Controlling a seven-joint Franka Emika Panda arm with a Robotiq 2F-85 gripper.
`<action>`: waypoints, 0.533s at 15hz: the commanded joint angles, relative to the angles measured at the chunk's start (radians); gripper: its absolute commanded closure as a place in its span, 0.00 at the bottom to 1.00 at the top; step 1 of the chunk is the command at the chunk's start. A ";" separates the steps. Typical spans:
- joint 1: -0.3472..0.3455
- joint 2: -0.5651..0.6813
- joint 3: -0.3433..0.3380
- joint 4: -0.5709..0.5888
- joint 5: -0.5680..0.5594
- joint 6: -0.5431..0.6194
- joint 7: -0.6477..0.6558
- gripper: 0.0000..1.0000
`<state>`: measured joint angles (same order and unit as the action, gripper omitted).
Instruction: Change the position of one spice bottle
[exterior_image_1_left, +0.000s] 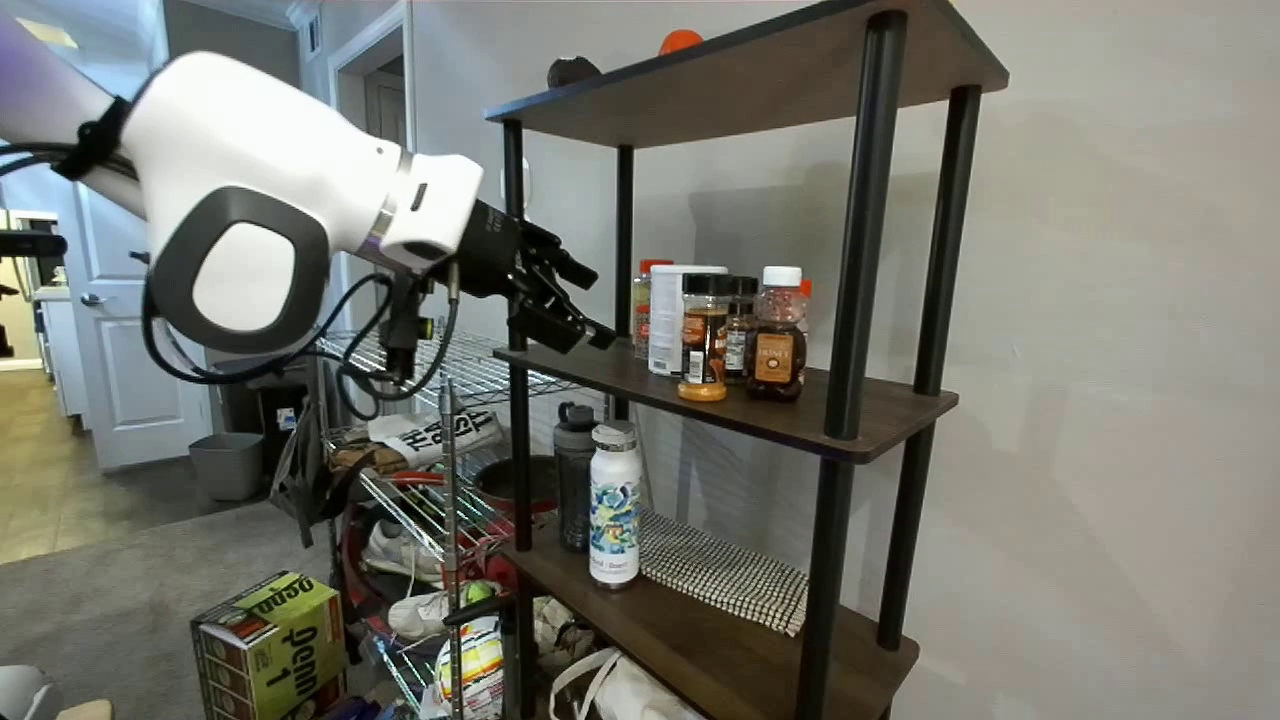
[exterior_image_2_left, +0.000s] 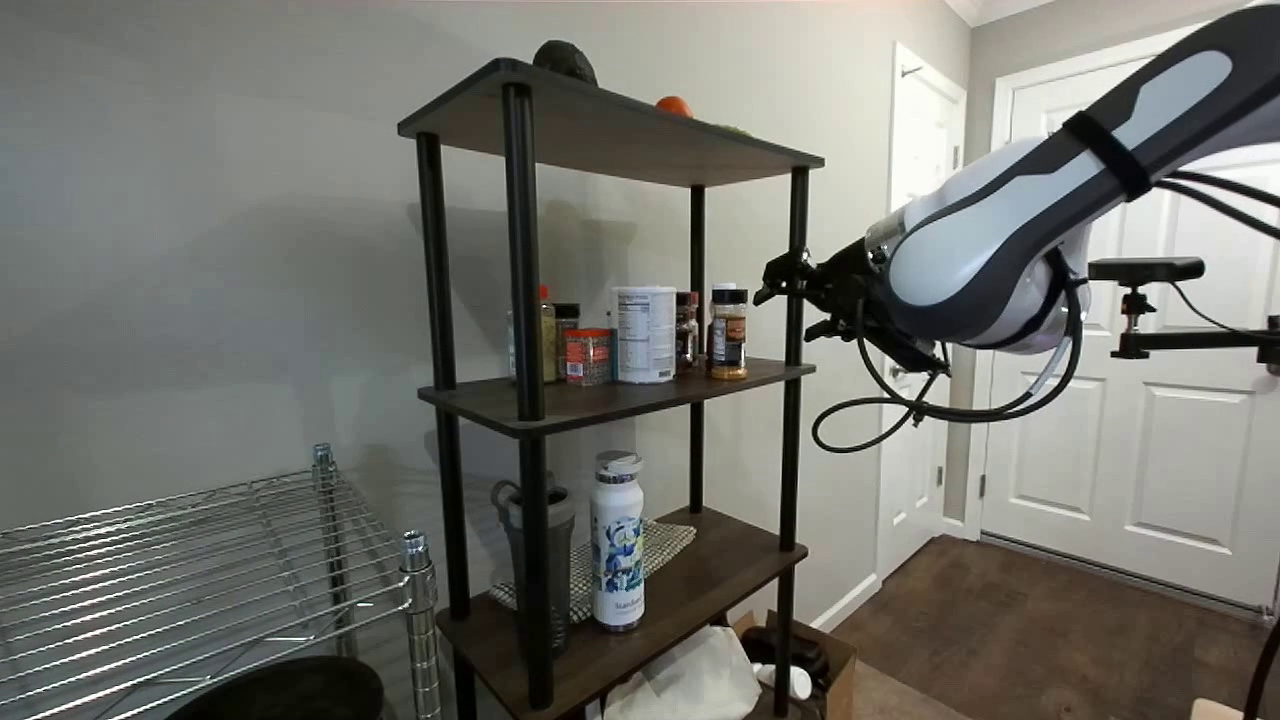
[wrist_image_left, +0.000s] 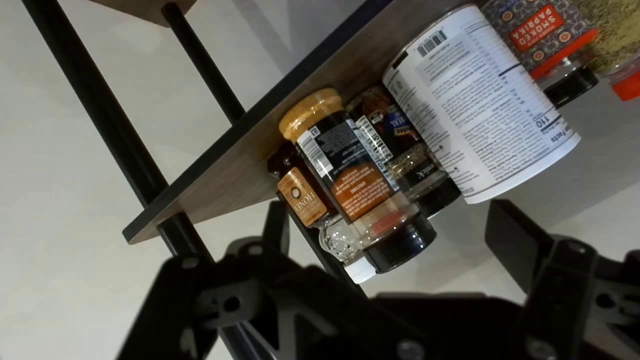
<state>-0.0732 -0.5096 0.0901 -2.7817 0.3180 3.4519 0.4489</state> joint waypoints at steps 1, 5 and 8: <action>0.104 0.036 -0.140 0.000 -0.075 0.009 0.005 0.00; 0.202 0.053 -0.282 0.000 -0.143 0.009 0.006 0.00; 0.206 0.049 -0.291 0.000 -0.134 0.000 0.000 0.00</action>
<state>0.1340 -0.4604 -0.2028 -2.7815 0.1833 3.4519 0.4489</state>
